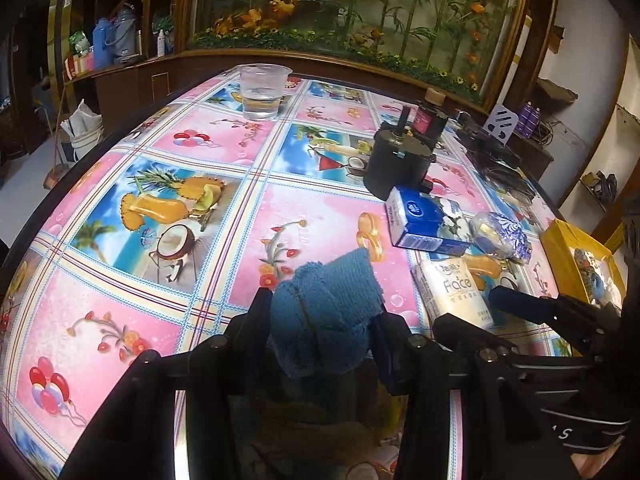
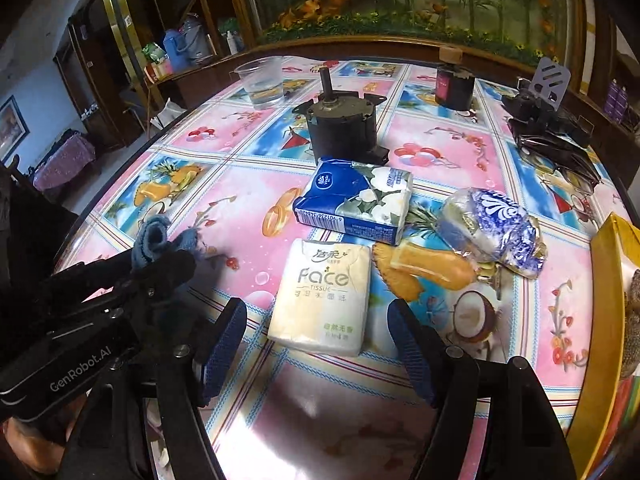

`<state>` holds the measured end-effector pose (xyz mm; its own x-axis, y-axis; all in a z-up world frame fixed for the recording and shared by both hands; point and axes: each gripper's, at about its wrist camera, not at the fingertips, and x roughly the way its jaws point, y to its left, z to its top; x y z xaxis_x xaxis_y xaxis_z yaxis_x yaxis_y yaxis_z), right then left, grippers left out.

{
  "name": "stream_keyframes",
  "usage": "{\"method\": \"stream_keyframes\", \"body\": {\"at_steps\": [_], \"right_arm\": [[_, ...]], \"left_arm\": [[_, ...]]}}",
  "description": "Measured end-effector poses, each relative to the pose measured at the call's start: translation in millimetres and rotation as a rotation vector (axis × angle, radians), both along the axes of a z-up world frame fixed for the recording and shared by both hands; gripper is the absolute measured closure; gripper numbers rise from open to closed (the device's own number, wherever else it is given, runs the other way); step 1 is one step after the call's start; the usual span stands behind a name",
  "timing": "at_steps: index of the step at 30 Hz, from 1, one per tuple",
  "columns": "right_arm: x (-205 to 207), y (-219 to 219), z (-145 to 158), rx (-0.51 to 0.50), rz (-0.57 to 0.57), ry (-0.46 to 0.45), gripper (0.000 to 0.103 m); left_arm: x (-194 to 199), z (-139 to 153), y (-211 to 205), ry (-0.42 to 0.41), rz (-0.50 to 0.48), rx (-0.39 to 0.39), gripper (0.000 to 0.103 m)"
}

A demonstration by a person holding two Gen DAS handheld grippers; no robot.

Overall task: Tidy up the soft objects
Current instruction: 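Lift the blue sock and white Face tissue pack off the table with both tools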

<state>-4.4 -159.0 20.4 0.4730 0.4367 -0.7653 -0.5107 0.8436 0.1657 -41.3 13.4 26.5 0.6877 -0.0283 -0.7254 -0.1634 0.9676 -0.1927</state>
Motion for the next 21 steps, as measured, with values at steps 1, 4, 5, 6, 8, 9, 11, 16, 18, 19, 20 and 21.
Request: {"method": "stream_keyframes", "body": {"at_steps": [1, 4, 5, 6, 8, 9, 11, 16, 18, 19, 20, 21], "right_arm": [[1, -1, -2, 0.0, -0.008, -0.001, 0.026], [2, -2, -8, -0.016, -0.008, -0.003, 0.054], [2, -4, -7, -0.011, -0.015, -0.016, 0.054], [2, -8, -7, 0.0, -0.023, -0.019, 0.055], [3, -16, -4, 0.039, -0.043, -0.031, 0.056], [3, -19, -2, 0.056, -0.052, -0.041, 0.056], [2, -27, 6, 0.098, -0.073, -0.076, 0.056], [0, -41, 15, 0.166, -0.105, -0.108, 0.056], [-1, -44, 17, 0.176, -0.116, -0.107, 0.056], [-1, -46, 16, 0.179, -0.119, -0.105, 0.056], [-2, -47, 16, 0.183, -0.125, -0.102, 0.056], [-2, -49, 16, 0.186, -0.13, -0.102, 0.056]], "left_arm": [[1, 0, 1, 0.003, -0.002, -0.006, 0.06], [0, 2, -4, -0.004, -0.014, 0.018, 0.06], [-1, 3, -5, -0.009, -0.017, 0.028, 0.06], [-1, 3, -7, -0.011, -0.017, 0.039, 0.06], [1, 3, -9, -0.009, -0.012, 0.053, 0.059], [2, 2, -10, -0.006, -0.011, 0.057, 0.06], [4, 2, -15, -0.005, -0.013, 0.074, 0.06], [14, 3, -33, -0.007, -0.024, 0.122, 0.06], [17, 4, -42, -0.013, -0.033, 0.144, 0.06], [18, 5, -46, -0.017, -0.038, 0.155, 0.06], [19, 6, -50, -0.022, -0.042, 0.168, 0.06], [20, 6, -53, -0.025, -0.045, 0.177, 0.059]]}}
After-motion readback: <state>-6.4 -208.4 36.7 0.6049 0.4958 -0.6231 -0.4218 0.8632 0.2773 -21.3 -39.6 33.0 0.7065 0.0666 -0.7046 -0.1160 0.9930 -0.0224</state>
